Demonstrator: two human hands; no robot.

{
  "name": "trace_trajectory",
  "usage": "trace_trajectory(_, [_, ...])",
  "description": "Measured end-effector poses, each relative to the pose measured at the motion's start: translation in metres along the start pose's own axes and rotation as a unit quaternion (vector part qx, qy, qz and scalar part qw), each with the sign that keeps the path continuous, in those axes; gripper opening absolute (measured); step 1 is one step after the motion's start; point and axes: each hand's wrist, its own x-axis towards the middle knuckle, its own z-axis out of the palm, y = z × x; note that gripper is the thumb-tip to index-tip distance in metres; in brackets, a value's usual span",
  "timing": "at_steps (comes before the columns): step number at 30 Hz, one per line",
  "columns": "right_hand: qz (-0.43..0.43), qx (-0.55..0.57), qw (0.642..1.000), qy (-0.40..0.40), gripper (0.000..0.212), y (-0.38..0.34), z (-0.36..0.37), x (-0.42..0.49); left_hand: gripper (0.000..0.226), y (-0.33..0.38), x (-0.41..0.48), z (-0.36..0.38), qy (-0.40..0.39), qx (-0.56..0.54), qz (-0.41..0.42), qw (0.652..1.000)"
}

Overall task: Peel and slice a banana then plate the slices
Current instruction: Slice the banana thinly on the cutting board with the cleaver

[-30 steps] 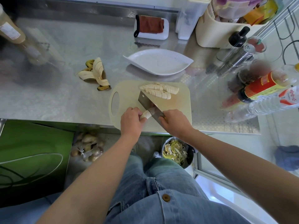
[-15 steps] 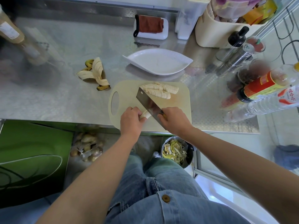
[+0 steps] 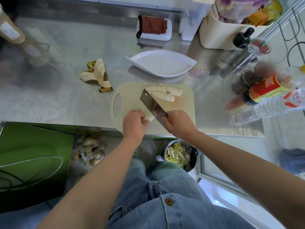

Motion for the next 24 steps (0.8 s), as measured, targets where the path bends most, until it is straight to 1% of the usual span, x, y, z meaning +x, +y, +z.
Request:
trace_trajectory(8, [-0.011,-0.008,1.0,-0.008,0.028,-0.0009,0.0003,0.0021,0.02,0.0014,-0.0005,-0.001,0.0,0.01,0.002,1.0])
trace_trajectory(11, [-0.004,-0.011,1.0,-0.012,0.031,-0.0026,-0.0002,0.0029,0.02,0.0013,-0.0007,-0.0009,0.001,0.011,0.003,1.0])
trace_trajectory(18, [0.02,-0.021,0.999,-0.032,0.029,0.0005,0.0075,-0.003,0.018,0.0018,-0.0005,-0.0003,-0.001,0.01,-0.004,1.0])
trace_trajectory(24, [0.007,0.005,1.0,0.0,0.032,-0.0003,0.0041,-0.0016,0.018,0.0005,-0.0004,-0.0004,-0.001,0.013,0.001,1.0])
